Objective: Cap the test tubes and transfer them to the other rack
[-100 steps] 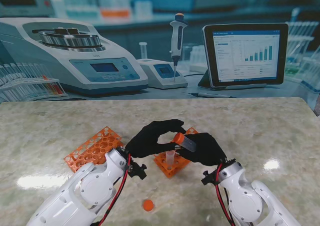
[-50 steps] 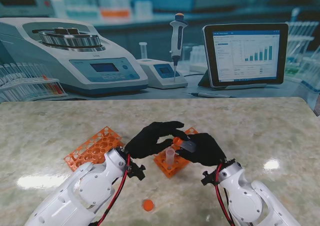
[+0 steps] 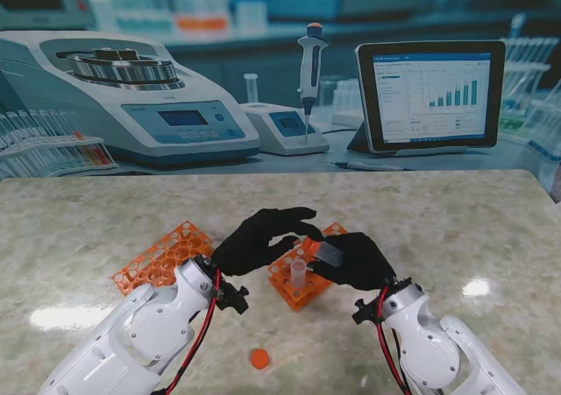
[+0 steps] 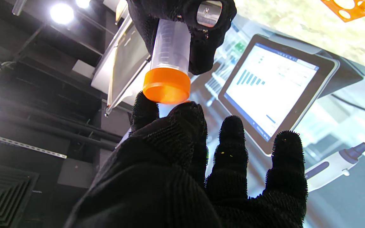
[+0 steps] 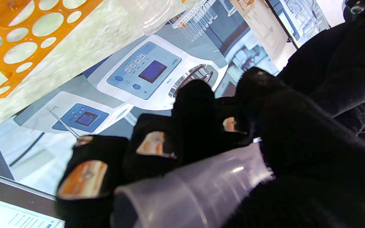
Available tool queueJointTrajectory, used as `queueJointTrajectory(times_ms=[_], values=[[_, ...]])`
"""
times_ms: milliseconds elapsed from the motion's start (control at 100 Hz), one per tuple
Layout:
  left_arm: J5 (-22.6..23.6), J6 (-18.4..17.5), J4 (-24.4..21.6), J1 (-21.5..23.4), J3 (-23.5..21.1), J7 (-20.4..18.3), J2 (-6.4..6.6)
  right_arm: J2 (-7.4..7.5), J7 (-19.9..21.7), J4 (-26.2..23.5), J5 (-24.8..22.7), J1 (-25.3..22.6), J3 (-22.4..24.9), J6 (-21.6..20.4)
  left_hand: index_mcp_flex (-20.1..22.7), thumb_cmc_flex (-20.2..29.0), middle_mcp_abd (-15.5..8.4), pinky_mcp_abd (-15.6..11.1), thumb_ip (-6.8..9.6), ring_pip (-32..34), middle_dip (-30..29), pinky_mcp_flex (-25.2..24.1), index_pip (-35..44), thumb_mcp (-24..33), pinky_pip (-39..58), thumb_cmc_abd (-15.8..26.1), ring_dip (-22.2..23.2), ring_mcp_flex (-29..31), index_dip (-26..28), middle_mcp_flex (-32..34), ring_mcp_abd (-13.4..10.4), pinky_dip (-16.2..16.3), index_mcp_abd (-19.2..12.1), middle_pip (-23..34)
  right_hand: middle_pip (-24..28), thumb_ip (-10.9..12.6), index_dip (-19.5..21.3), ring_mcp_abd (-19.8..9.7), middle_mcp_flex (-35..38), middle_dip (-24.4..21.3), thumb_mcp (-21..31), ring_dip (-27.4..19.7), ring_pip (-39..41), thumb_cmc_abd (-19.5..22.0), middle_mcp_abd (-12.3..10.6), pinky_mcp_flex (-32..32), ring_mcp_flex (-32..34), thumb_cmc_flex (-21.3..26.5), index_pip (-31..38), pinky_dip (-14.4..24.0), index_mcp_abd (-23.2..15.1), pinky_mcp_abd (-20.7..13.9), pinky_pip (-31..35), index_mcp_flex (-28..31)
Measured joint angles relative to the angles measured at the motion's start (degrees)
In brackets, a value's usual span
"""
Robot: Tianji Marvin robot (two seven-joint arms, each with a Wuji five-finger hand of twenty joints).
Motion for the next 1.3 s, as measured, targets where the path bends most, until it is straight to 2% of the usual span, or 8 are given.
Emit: queueJointTrajectory(times_ms=[130, 150, 200, 220, 480, 780, 1180, 1300], values=[[0.04, -0.03, -0.60, 0.45, -0.86, 0.18, 0.01, 0.00, -0.02, -0.03, -0.02, -0.02, 0.04, -0.02, -0.01, -0.08, 0.00, 0.00, 0.22, -0.13, 0.00, -0.07, -2.64, -5.14, 0.00, 2.34, -0.01, -0.21, -2.41, -0.15, -0.01, 0.00, 5.64, -0.03, 0.00, 0.00, 0.00, 0.00, 0.00, 0.00, 0.00, 0.00, 0.00, 0.00, 0.00, 0.00, 0.00, 0.00, 0.00, -0.01, 0.00, 0.00, 0.00, 0.00], [0.04, -0.03, -0.70, 0.55, -1.01, 0.19, 0.02, 0.00, -0.03, -0.03, -0.03, -0.02, 0.04, -0.02, -0.01, -0.15, 0.00, 0.00, 1.11, -0.13, 0.00, -0.08, -3.18, -6.40, 0.00, 2.50, -0.01, -0.21, -2.50, -0.15, -0.01, 0.00, 6.32, -0.03, 0.00, 0.00, 0.00, 0.00, 0.00, 0.00, 0.00, 0.00, 0.00, 0.00, 0.00, 0.00, 0.00, 0.00, 0.00, -0.01, 0.00, 0.00, 0.00, 0.00], [0.04, -0.05, -0.92, 0.81, -1.34, 0.23, 0.02, 0.00, -0.05, -0.03, -0.03, -0.02, 0.04, -0.02, -0.01, -0.96, 0.00, 0.00, 1.18, -0.13, 0.00, -0.09, -4.33, -9.94, 0.00, 3.57, -0.01, -0.21, -2.58, -0.45, -0.01, 0.00, 7.62, -0.03, 0.00, 0.00, 0.00, 0.00, 0.00, 0.00, 0.00, 0.00, 0.00, 0.00, 0.00, 0.00, 0.00, 0.00, 0.00, -0.01, 0.00, 0.00, 0.00, 0.00], [0.04, -0.07, -0.97, 0.91, -1.46, 0.27, 0.02, 0.00, -0.05, -0.03, -0.04, -0.02, 0.04, -0.02, -0.01, -1.38, 0.00, 0.00, 2.69, -0.13, 0.00, -0.10, -4.47, -10.69, 0.00, 3.64, -0.01, -0.21, -2.58, -0.74, -0.01, 0.00, 8.19, -0.16, 0.00, 0.00, 0.00, 0.00, 0.00, 0.00, 0.00, 0.00, 0.00, 0.00, 0.00, 0.00, 0.00, 0.00, 0.00, -0.01, 0.00, 0.00, 0.00, 0.00], [-0.14, -0.47, -1.06, 1.42, -1.91, 0.38, 0.13, 0.00, -0.06, -0.03, -0.04, 0.02, -0.01, -0.02, -2.04, -10.34, 0.00, -0.01, 2.32, -0.15, 0.00, -0.58, -5.17, -19.11, 0.00, 2.77, -0.01, -1.15, 2.06, -2.29, -0.02, 0.00, 14.18, -0.32, 0.00, 0.00, 0.00, 0.00, 0.00, 0.00, 0.00, 0.00, 0.00, 0.00, 0.00, 0.00, 0.00, 0.00, 0.00, -0.01, 0.00, -0.01, 0.00, 0.00], [-0.13, 0.47, 0.51, -0.03, -0.03, 0.91, 0.13, 0.00, -0.06, -0.03, -0.04, 0.03, -0.03, -0.02, -4.17, -18.79, 0.00, -0.02, 2.28, -0.15, 0.00, -0.59, -3.42, -13.40, 0.00, -3.82, -0.01, -1.16, 7.76, -2.97, -0.02, 0.00, 14.35, -0.27, 0.00, 0.00, 0.00, 0.00, 0.00, 0.00, 0.00, 0.00, 0.00, 0.00, 0.00, 0.00, 0.00, 0.00, 0.00, -0.01, 0.00, -0.01, 0.00, 0.00], [-0.30, 1.08, 1.94, -1.64, 2.28, 1.20, -0.09, -0.01, -0.11, -0.06, -0.10, -0.03, 0.05, -0.08, -7.08, -20.16, 0.10, -0.03, 2.07, -0.15, 0.33, -0.52, 6.61, -10.01, 0.00, -3.61, 0.07, -1.16, 14.26, -3.60, -0.02, 0.00, 15.47, -0.24, 0.00, 0.00, 0.00, 0.00, 0.00, 0.00, 0.00, 0.00, 0.00, 0.00, 0.00, 0.00, 0.00, 0.00, 0.00, -0.01, 0.00, -0.01, 0.00, 0.00], [-0.98, 1.36, 2.08, -1.81, 2.64, 1.23, -0.19, -0.01, -0.13, -0.07, -0.10, -0.05, 0.09, -0.08, -8.81, -15.71, 0.54, -0.04, 1.89, -0.16, 0.34, -0.48, 11.22, -19.54, 0.00, -1.04, 0.59, -1.16, 16.89, -3.61, -0.02, 0.00, 15.66, -0.21, 0.00, 0.00, 0.00, 0.00, 0.00, 0.00, 0.00, 0.00, 0.00, 0.00, 0.00, 0.00, 0.00, 0.00, 0.00, -0.02, -0.21, -0.01, 0.00, 0.00]])
